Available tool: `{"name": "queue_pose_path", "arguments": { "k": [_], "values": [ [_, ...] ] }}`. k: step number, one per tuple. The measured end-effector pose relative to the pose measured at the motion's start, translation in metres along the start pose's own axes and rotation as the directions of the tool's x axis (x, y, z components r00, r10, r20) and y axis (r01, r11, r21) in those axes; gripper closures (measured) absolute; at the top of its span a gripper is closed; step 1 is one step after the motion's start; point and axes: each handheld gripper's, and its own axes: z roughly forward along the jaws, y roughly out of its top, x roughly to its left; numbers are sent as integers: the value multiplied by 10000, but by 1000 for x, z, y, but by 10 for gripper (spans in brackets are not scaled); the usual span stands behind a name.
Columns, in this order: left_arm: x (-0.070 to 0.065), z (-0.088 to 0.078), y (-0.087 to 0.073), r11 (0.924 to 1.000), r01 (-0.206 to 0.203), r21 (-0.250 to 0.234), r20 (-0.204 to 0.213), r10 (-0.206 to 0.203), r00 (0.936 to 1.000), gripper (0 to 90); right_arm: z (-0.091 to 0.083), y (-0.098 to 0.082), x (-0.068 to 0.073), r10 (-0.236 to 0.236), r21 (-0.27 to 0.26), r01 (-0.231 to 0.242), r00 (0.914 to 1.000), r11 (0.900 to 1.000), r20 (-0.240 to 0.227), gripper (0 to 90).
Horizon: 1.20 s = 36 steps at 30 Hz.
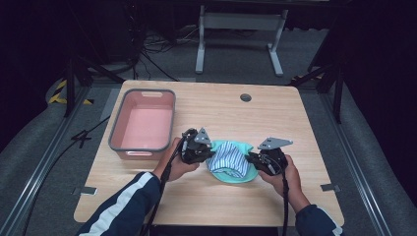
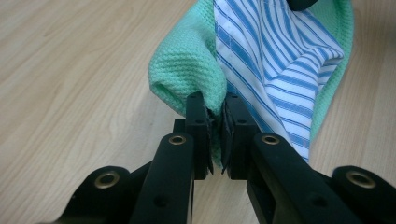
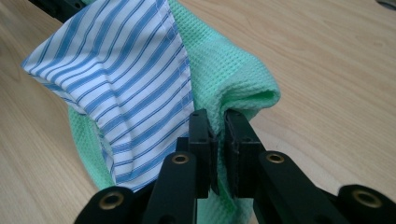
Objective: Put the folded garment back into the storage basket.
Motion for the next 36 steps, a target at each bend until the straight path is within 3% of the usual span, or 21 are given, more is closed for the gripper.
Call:
{"name": "queue_pose_path", "arguments": {
  "k": [5,17,23,36],
  "values": [
    [7,-10,2,10000,18,69,-86,-18,10000,827,-3,16,1,-225,-198,226,9997,9995,54,821],
    [19,-39,4,9997,208,-143,-807,-219,9965,826,-1,56,8,-802,-490,803,9968,9956,34,820],
    [24,-50,3,9989,366,-305,-1151,-399,9925,826,3,74,15,-1184,-555,1185,9929,9914,50,815],
    [39,-81,0,9966,543,-622,-1714,-643,9831,827,6,107,25,-1490,-821,1482,9888,9855,-35,817]
  ]
}}
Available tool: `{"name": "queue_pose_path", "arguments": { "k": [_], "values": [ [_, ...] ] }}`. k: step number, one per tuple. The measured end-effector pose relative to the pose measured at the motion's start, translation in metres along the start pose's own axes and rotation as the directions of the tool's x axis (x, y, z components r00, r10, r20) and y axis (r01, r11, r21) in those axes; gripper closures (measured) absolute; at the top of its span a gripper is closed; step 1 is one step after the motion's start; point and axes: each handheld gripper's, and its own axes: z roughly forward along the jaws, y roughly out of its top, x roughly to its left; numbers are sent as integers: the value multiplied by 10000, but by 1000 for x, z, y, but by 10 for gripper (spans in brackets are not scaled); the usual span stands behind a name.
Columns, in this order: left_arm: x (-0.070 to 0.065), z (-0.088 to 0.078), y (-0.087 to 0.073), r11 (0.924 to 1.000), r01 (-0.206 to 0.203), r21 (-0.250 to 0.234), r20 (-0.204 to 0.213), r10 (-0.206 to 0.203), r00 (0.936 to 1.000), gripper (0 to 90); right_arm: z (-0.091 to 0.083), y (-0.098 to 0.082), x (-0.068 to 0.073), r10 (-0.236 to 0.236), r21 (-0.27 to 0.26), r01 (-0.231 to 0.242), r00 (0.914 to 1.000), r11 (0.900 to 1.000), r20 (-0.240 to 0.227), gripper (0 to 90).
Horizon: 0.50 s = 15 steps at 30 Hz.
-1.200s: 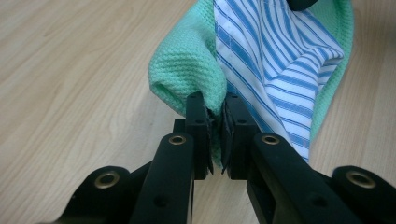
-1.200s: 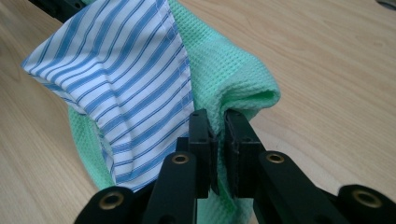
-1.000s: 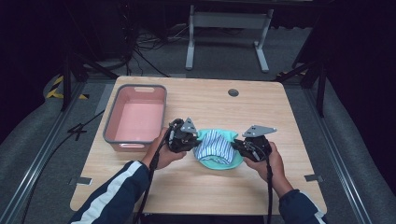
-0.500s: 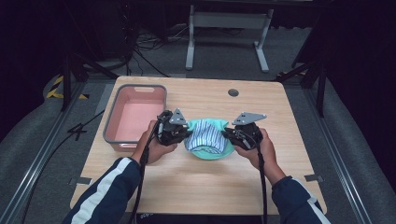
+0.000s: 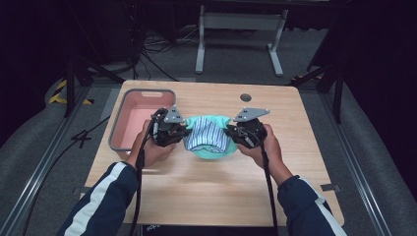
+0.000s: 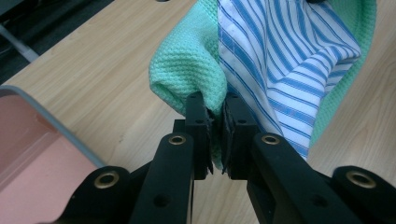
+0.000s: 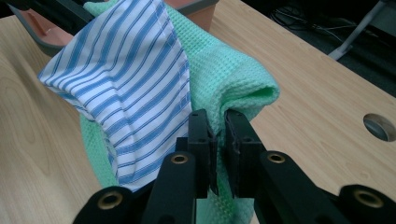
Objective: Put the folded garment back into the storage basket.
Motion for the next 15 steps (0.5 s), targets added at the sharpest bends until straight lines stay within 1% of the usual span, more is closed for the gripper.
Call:
{"name": "queue_pose_path", "arguments": {
  "k": [2,4,5,7,10,11,12,13,15],
  "values": [
    [4,-5,0,9999,58,-92,-97,-59,9999,827,1,7,1,-133,-62,133,9999,9999,-7,817],
    [8,-10,0,9995,179,-243,-167,-183,9997,827,2,12,3,-150,-111,150,9999,9998,-50,818],
    [10,-11,0,9992,304,-254,-161,-308,9994,827,3,16,3,-183,-122,182,9998,9998,-54,818],
    [13,-12,0,9990,386,-217,-311,-392,9987,827,4,21,3,-252,-170,252,9997,9995,-17,820],
    [16,-16,2,9994,296,-188,-498,-305,9983,827,7,27,4,-240,-165,239,9997,9996,-33,820],
    [17,-17,2,9990,387,-235,-487,-398,9980,827,9,29,4,-226,-158,225,9997,9996,-47,820],
    [18,-20,1,9990,366,-249,-564,-380,9977,827,9,30,4,-262,-154,261,9997,9995,-26,820],
    [19,-21,1,9986,433,-313,-573,-450,9973,827,11,32,5,-297,-150,296,9995,9994,-65,820],
    [23,-25,-1,9989,391,-269,-690,-409,9968,826,13,36,7,-320,-165,319,9995,9994,-73,820]
  ]
}}
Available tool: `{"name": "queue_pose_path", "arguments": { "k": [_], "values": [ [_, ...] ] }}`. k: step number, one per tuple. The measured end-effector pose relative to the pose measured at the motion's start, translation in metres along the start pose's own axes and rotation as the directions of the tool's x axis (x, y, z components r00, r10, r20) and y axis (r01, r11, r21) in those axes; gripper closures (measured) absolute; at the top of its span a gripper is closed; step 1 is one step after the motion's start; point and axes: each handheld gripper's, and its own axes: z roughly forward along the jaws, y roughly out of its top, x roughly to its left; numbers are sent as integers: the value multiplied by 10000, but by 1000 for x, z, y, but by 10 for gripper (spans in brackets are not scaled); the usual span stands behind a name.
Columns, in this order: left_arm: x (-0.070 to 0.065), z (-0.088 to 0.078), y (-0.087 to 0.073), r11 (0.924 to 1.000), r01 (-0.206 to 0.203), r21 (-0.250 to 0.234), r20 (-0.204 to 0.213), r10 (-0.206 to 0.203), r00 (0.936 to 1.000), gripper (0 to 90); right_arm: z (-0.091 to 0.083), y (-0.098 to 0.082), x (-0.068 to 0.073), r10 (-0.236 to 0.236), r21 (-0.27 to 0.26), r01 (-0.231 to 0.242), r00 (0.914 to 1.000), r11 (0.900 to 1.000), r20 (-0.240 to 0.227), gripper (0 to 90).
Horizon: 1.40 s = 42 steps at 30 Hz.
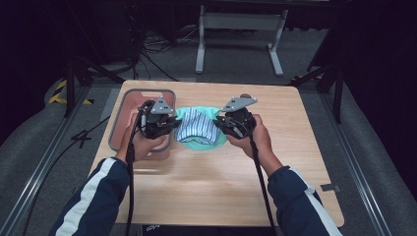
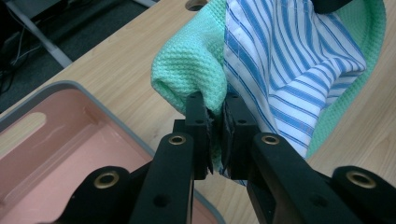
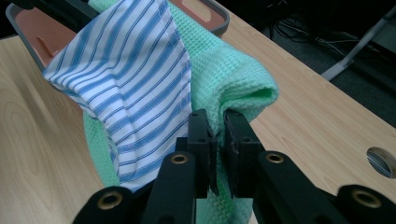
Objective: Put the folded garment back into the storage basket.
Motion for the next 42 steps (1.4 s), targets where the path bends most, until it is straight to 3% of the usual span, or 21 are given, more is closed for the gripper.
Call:
{"name": "queue_pose_path", "arguments": {
  "k": [18,23,34,42],
  "values": [
    [35,-39,-15,9991,423,101,-950,-412,9946,827,20,48,22,-209,-450,179,9976,9988,-655,821],
    [41,-44,-19,9983,560,164,-1043,-539,9931,827,30,60,30,-342,-486,305,9964,9984,-778,821],
    [59,-53,-33,9948,996,224,-1550,-949,9833,826,54,68,42,-303,-492,249,9932,9985,-1120,821],
    [71,-56,-43,9927,1121,441,-1949,-1015,9755,826,71,73,49,-196,-539,132,9927,9985,-1191,821]
  ]
}}
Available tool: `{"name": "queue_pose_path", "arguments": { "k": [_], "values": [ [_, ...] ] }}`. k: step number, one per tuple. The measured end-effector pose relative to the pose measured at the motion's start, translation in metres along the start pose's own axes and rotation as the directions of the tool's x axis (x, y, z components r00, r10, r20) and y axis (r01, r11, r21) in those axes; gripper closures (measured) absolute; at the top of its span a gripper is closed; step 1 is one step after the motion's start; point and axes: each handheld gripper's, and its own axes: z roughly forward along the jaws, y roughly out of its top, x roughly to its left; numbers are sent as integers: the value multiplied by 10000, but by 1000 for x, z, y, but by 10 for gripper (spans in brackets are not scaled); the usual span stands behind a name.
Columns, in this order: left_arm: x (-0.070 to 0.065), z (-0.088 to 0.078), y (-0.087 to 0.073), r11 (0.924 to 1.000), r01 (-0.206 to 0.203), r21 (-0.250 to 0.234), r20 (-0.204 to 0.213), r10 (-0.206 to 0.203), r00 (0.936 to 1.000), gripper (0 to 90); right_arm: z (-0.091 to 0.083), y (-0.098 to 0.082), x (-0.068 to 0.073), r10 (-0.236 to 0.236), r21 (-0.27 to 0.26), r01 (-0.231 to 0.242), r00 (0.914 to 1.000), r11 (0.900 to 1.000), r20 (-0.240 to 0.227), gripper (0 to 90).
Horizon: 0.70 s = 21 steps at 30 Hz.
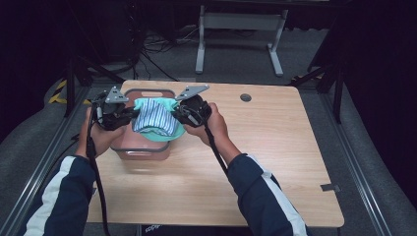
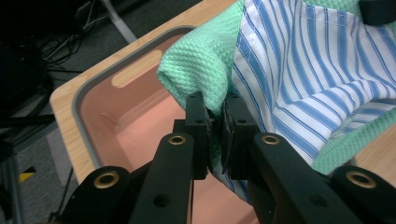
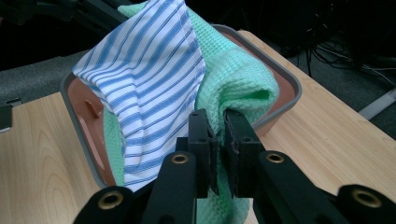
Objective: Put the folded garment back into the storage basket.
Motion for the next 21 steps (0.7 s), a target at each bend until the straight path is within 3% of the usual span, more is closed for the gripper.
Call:
{"name": "queue_pose_path", "arguments": {
  "k": [10,21],
  "values": [
    [13,0,-7,9996,272,50,-338,-270,9991,827,20,3,7,-8,41,9,9998,10000,-205,821],
    [23,5,-19,9983,530,242,-429,-519,9977,827,42,4,16,-34,189,44,9986,9998,-534,825]
  ]
}}
